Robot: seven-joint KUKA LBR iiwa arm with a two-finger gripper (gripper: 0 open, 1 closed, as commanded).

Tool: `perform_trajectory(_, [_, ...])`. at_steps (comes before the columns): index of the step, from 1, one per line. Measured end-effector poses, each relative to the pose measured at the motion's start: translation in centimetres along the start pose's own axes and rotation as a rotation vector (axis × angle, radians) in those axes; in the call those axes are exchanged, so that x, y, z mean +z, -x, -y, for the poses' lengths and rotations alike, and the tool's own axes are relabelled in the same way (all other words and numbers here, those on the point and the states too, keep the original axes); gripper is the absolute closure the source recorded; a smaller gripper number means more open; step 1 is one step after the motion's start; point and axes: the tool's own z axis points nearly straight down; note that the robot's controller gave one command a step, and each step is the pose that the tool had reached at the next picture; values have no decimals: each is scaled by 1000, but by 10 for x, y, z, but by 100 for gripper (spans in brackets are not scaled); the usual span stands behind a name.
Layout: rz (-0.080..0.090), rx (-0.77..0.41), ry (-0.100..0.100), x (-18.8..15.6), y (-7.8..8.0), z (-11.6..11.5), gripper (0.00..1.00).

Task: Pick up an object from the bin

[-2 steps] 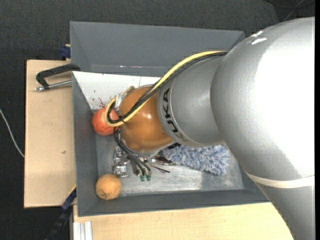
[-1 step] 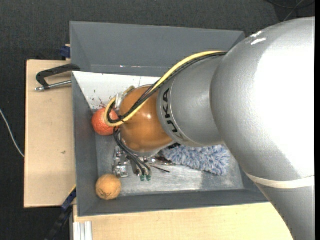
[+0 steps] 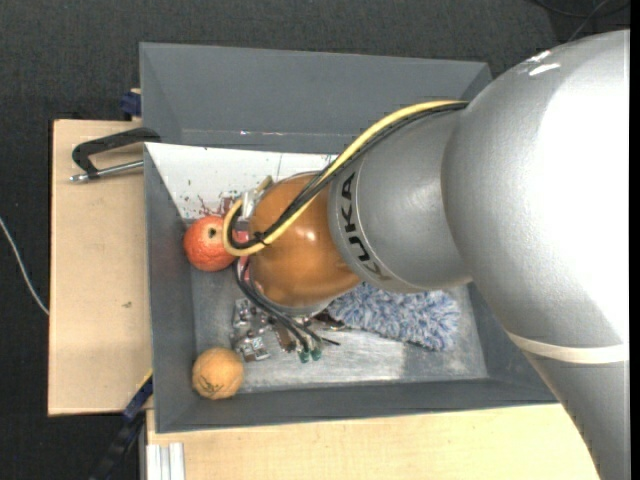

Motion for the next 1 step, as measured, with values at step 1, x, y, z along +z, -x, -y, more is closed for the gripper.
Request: perform_trajectory(1, [-4,-153,-2,-13,-12,44,100])
